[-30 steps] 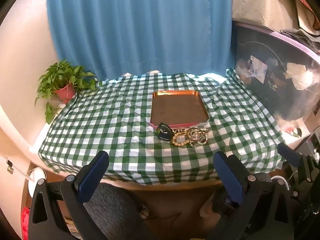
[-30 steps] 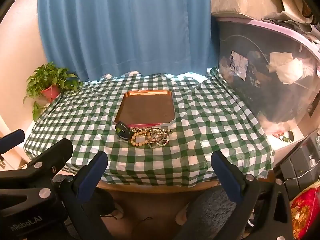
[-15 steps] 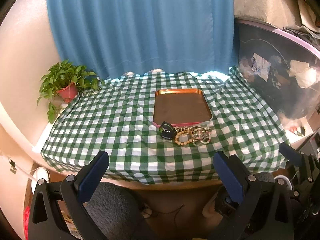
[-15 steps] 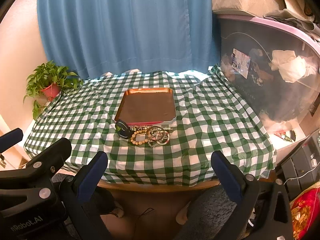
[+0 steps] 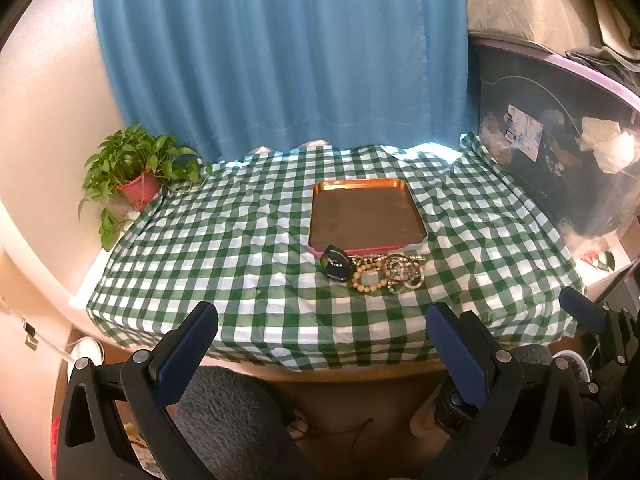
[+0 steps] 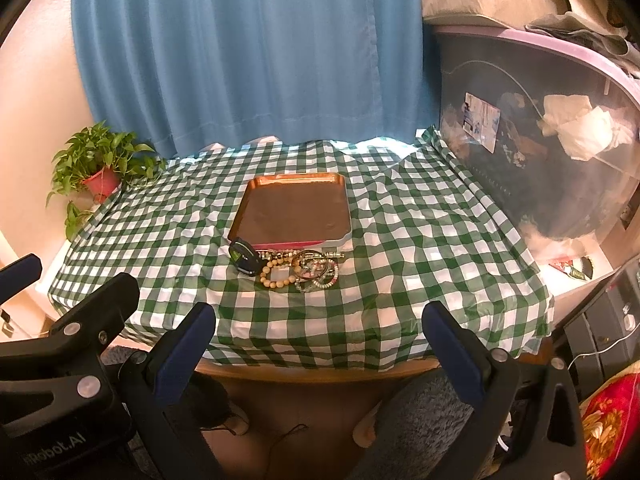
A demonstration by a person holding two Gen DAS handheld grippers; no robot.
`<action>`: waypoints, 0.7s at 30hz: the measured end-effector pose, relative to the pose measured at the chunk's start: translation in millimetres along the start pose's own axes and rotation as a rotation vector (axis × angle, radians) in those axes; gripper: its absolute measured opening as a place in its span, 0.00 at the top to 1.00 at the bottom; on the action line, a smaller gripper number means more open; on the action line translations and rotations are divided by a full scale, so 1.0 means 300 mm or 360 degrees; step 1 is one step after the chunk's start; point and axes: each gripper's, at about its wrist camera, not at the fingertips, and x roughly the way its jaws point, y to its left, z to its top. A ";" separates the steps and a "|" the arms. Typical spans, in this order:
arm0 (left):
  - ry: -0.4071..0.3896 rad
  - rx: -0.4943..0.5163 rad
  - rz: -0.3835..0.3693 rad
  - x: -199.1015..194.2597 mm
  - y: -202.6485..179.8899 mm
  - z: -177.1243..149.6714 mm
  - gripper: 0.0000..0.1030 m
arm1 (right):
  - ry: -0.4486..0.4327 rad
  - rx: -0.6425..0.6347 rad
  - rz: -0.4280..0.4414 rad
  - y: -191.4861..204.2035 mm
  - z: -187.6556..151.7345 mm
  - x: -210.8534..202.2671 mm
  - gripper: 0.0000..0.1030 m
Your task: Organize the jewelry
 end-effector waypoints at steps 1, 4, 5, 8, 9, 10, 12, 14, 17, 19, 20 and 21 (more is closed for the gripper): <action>0.0006 -0.0003 -0.0001 0.001 -0.002 0.001 0.00 | 0.0000 0.0001 -0.0002 0.001 0.001 0.000 0.00; 0.0012 -0.0005 -0.0002 0.002 -0.004 0.005 0.00 | -0.0001 0.0000 -0.0006 0.001 -0.009 0.002 0.00; 0.0014 -0.0006 -0.0002 0.003 -0.006 0.008 0.00 | 0.0000 0.0002 -0.0003 0.001 -0.010 0.002 0.00; 0.0017 -0.0003 -0.0001 0.003 -0.010 0.009 0.00 | -0.0002 0.0003 -0.0004 0.002 -0.014 -0.001 0.00; 0.0016 -0.0003 0.0000 0.003 -0.010 0.009 0.00 | -0.0002 0.0000 -0.0005 0.003 -0.018 -0.001 0.00; 0.0017 -0.0001 0.0000 0.003 -0.012 0.009 0.00 | 0.0004 0.0004 0.0002 -0.004 -0.008 0.001 0.00; 0.0018 -0.0003 -0.0001 0.004 -0.008 0.009 0.00 | 0.0008 0.0007 0.0002 -0.002 -0.013 0.000 0.00; 0.0020 -0.0005 -0.0007 0.004 -0.012 0.006 0.00 | 0.0006 0.0005 0.0000 -0.001 -0.011 -0.002 0.00; 0.0020 -0.0002 -0.0005 0.002 -0.019 0.003 0.00 | 0.0006 0.0007 0.0001 -0.002 -0.009 0.000 0.00; 0.0021 -0.0005 -0.0007 0.006 -0.015 0.005 0.00 | 0.0005 0.0008 -0.0001 -0.001 -0.009 -0.001 0.00; 0.0023 -0.0004 -0.0008 0.005 -0.017 0.005 0.00 | 0.0007 0.0007 -0.0001 -0.001 -0.007 0.000 0.00; 0.0022 -0.0005 -0.0008 0.005 -0.016 0.005 0.00 | 0.0007 0.0007 -0.0001 -0.001 -0.008 0.000 0.00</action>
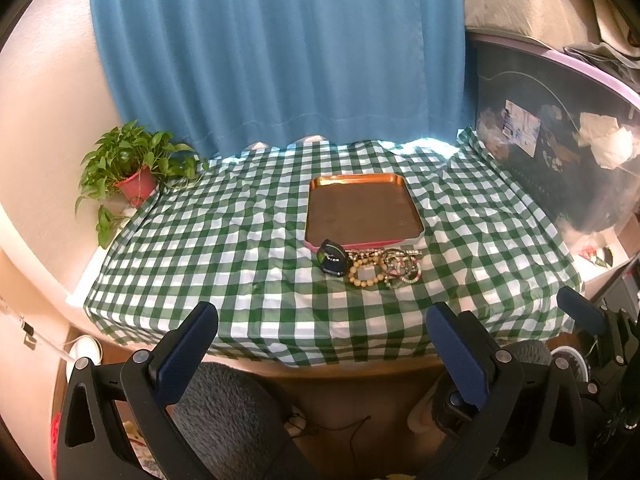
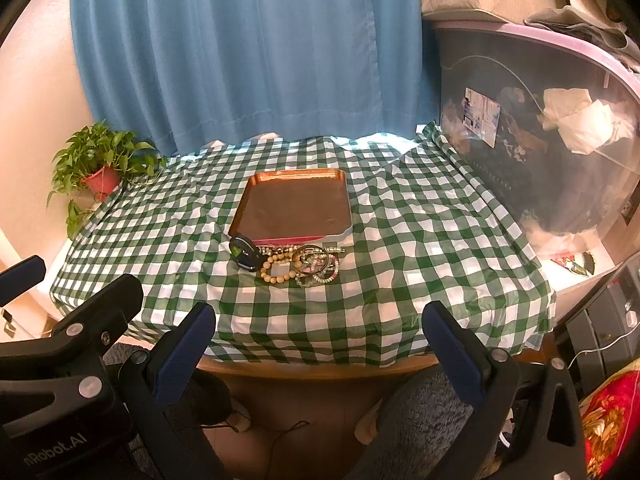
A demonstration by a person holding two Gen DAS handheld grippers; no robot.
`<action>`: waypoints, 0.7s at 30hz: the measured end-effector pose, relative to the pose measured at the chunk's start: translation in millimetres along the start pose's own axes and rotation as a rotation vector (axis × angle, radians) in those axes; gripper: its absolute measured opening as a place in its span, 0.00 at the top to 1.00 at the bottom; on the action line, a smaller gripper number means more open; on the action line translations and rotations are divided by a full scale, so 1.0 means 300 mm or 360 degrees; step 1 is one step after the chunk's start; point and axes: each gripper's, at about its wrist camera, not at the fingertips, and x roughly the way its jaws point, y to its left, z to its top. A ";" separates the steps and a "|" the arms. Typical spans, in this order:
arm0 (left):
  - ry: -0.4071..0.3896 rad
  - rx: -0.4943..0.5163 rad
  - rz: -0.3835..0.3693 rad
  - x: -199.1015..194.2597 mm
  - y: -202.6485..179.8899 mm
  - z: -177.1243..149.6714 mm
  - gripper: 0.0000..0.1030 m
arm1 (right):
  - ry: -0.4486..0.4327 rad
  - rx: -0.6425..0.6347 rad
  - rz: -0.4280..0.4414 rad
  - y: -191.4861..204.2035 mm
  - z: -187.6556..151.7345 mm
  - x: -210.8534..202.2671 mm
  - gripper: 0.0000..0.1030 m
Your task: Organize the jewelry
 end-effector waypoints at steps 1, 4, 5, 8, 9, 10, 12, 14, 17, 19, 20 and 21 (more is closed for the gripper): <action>-0.0002 0.0001 0.0001 0.001 0.001 0.002 0.00 | 0.0000 0.0001 0.0001 -0.001 0.000 0.000 0.00; 0.0003 0.0000 0.0000 0.002 -0.001 0.003 0.00 | 0.0001 0.0001 0.0000 -0.001 0.005 0.002 0.00; 0.0002 0.0002 0.0001 0.002 0.000 0.003 0.00 | 0.0003 0.0001 0.0000 -0.001 0.007 0.003 0.00; 0.0003 0.0002 0.0002 0.002 0.000 0.001 0.00 | 0.0008 0.0002 0.0001 -0.003 0.010 0.004 0.00; 0.0003 0.0001 0.0000 0.002 0.001 0.001 0.00 | 0.0011 0.0002 0.0001 -0.002 0.004 0.004 0.00; 0.0003 0.0001 0.0001 0.003 0.000 0.001 0.00 | 0.0011 0.0002 0.0000 0.002 -0.007 0.003 0.00; 0.0004 0.0004 0.0003 0.003 -0.002 0.000 0.00 | 0.0013 -0.0001 0.0001 0.003 -0.011 0.004 0.00; 0.0015 0.0002 0.0000 0.007 -0.002 -0.001 0.00 | 0.0015 0.0001 0.0001 0.000 -0.007 0.007 0.00; 0.0040 0.0007 -0.0009 0.035 -0.005 -0.009 0.00 | 0.0031 0.0002 -0.0003 0.010 -0.036 0.022 0.00; 0.0048 0.0016 -0.0012 0.051 -0.002 -0.016 0.00 | 0.0051 0.0000 -0.0005 0.011 -0.048 0.037 0.00; 0.0048 0.0021 -0.0010 0.061 -0.001 -0.019 0.00 | 0.0061 0.0001 -0.0004 0.009 -0.049 0.045 0.00; 0.0051 0.0025 -0.0004 0.073 0.002 -0.018 0.00 | 0.0073 0.0003 -0.0001 0.011 -0.061 0.053 0.00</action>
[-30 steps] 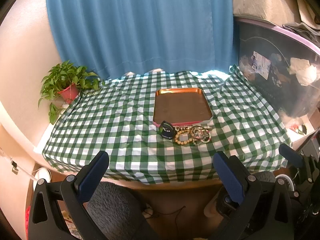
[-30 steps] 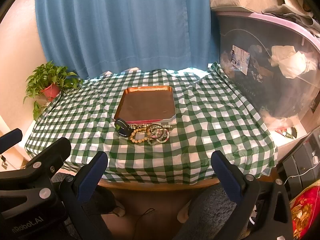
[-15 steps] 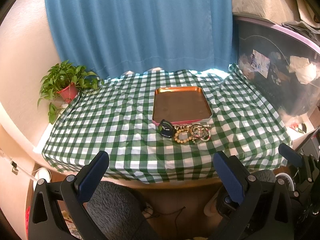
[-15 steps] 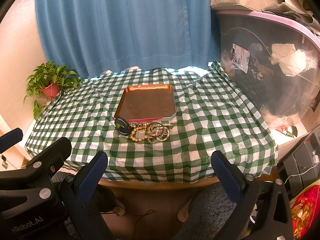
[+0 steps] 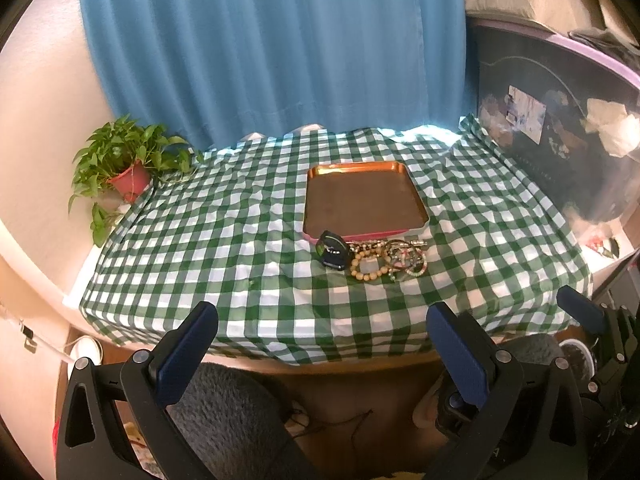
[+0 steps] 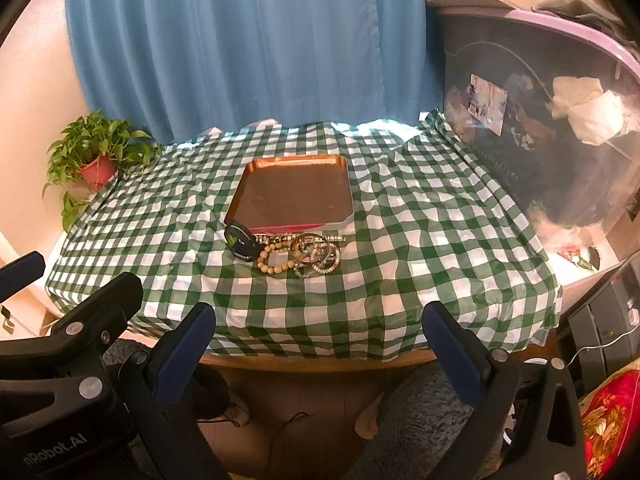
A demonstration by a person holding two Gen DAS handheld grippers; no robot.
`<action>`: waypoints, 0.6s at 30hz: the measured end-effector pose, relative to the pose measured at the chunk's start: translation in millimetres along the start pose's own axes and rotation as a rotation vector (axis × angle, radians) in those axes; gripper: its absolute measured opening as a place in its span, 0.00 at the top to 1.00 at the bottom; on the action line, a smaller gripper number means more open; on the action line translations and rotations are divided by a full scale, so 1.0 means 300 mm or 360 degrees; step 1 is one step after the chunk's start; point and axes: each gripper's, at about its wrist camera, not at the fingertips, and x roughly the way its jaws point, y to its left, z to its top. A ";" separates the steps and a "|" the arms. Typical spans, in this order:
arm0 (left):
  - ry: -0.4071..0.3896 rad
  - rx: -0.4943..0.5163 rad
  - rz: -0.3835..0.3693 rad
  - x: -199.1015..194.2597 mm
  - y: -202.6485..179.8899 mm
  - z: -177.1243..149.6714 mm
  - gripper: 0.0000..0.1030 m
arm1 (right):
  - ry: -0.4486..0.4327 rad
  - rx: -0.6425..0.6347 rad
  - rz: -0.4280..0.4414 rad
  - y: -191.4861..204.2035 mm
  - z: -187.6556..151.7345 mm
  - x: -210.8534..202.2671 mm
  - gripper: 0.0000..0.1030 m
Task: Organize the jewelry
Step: 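Move the left tool to the black watch while the right tool reaches the silver bangle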
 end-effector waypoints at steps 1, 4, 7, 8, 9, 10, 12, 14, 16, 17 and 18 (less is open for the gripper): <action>0.0002 0.0004 0.0010 0.016 0.003 0.003 0.00 | 0.0016 0.0000 0.0004 0.001 0.012 0.017 0.00; 0.0036 0.0026 0.0041 0.090 0.010 0.015 0.00 | 0.0060 -0.0007 0.0006 0.004 0.016 0.067 0.00; 0.0128 -0.0013 -0.0013 0.207 0.031 0.005 0.00 | 0.0144 -0.0029 0.0035 0.005 0.051 0.172 0.00; 0.0179 -0.0045 -0.0014 0.263 0.048 -0.004 0.00 | 0.0166 -0.0038 0.0045 0.006 0.050 0.202 0.00; 0.0205 -0.0070 -0.0008 0.310 0.064 -0.013 0.00 | 0.0188 -0.0048 0.0044 0.005 0.043 0.233 0.01; 0.0221 -0.0095 0.0005 0.352 0.087 -0.021 0.00 | 0.0205 -0.0056 0.0030 -0.001 0.038 0.266 0.01; 0.0238 -0.0122 -0.0013 0.435 0.117 -0.029 0.00 | 0.0204 -0.0058 -0.0014 -0.020 0.025 0.326 0.02; 0.0244 -0.0122 -0.0091 0.501 0.139 -0.031 0.00 | 0.0202 -0.0014 -0.0006 -0.066 0.022 0.392 0.04; 0.0227 -0.0124 -0.0126 0.564 0.152 -0.033 0.00 | 0.0209 0.0051 0.0076 -0.115 0.027 0.457 0.09; 0.0201 -0.0134 -0.0137 0.589 0.162 -0.033 0.00 | 0.0208 0.0067 0.0111 -0.131 0.031 0.485 0.09; 0.0163 -0.0139 -0.0161 0.612 0.167 -0.033 0.00 | 0.0196 0.0072 0.0139 -0.143 0.037 0.512 0.09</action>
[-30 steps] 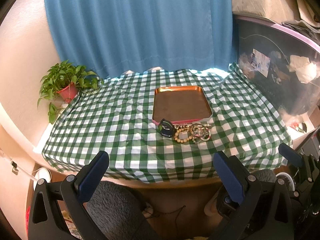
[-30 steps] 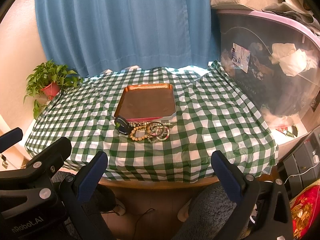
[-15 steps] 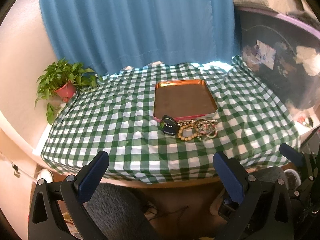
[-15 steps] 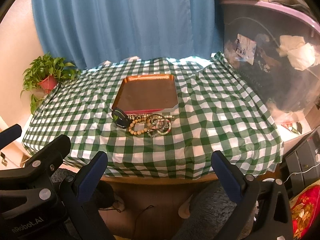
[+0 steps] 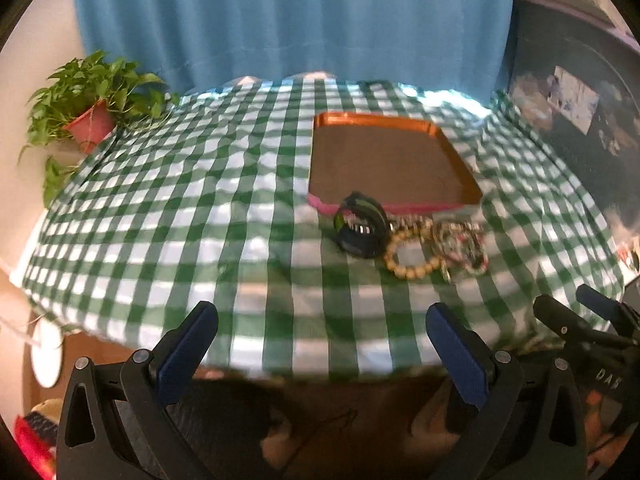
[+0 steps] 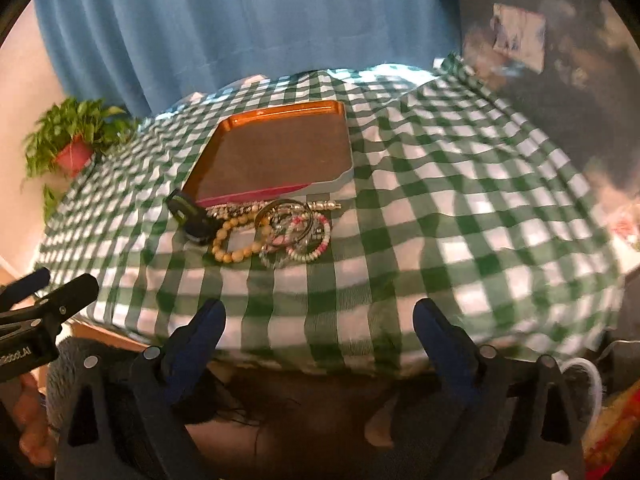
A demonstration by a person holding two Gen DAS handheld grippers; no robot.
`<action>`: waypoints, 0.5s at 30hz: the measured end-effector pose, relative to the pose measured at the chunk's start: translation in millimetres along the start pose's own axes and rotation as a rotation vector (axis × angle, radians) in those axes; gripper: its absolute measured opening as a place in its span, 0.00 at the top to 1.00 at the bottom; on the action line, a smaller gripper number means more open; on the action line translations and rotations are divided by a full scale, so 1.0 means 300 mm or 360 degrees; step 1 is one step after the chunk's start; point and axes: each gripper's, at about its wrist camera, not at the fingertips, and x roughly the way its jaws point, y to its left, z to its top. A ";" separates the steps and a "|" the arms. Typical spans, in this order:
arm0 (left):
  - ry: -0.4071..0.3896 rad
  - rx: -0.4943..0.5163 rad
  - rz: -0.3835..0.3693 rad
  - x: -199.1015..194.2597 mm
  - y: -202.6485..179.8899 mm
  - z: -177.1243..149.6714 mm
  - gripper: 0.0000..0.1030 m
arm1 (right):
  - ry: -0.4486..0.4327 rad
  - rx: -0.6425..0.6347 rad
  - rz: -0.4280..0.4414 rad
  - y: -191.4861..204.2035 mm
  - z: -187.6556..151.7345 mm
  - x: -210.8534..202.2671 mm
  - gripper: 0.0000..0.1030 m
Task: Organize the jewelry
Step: 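Move the left tool to the black watch while the right tool reaches the silver bangle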
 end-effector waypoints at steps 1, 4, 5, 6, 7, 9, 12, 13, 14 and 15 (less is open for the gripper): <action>-0.0025 0.0000 -0.0021 0.018 0.005 0.005 0.00 | -0.0021 -0.0008 0.0030 -0.013 0.010 0.027 0.09; -0.0032 -0.0012 -0.0144 0.101 0.012 0.040 0.00 | -0.0075 -0.0077 0.0166 -0.025 0.046 0.105 0.09; -0.0015 -0.0016 -0.0161 0.129 0.011 0.055 0.00 | -0.0075 -0.0101 0.0224 -0.023 0.058 0.131 0.09; -0.0005 -0.0013 -0.0189 0.162 0.007 0.071 0.00 | -0.0068 -0.0127 0.0271 -0.022 0.069 0.158 0.09; -0.0006 -0.0002 -0.0210 0.185 0.003 0.081 0.00 | -0.0048 -0.0152 0.0303 -0.021 0.084 0.192 0.09; -0.0014 0.0054 -0.0275 0.239 -0.022 0.105 0.00 | -0.0057 -0.0139 0.0318 -0.031 0.102 0.238 0.09; -0.0045 0.0136 -0.0297 0.301 -0.048 0.142 0.01 | -0.0113 -0.0203 0.0244 -0.025 0.116 0.274 0.09; -0.0062 0.0137 -0.0307 0.318 -0.053 0.150 0.01 | -0.0121 -0.0211 0.0259 -0.028 0.125 0.280 0.10; -0.0059 0.0130 -0.0330 0.339 -0.052 0.161 0.01 | -0.0128 -0.0189 0.0306 -0.036 0.134 0.283 0.14; -0.0059 0.0114 -0.0364 0.360 -0.049 0.170 0.04 | -0.0137 -0.0166 0.0368 -0.044 0.141 0.284 0.34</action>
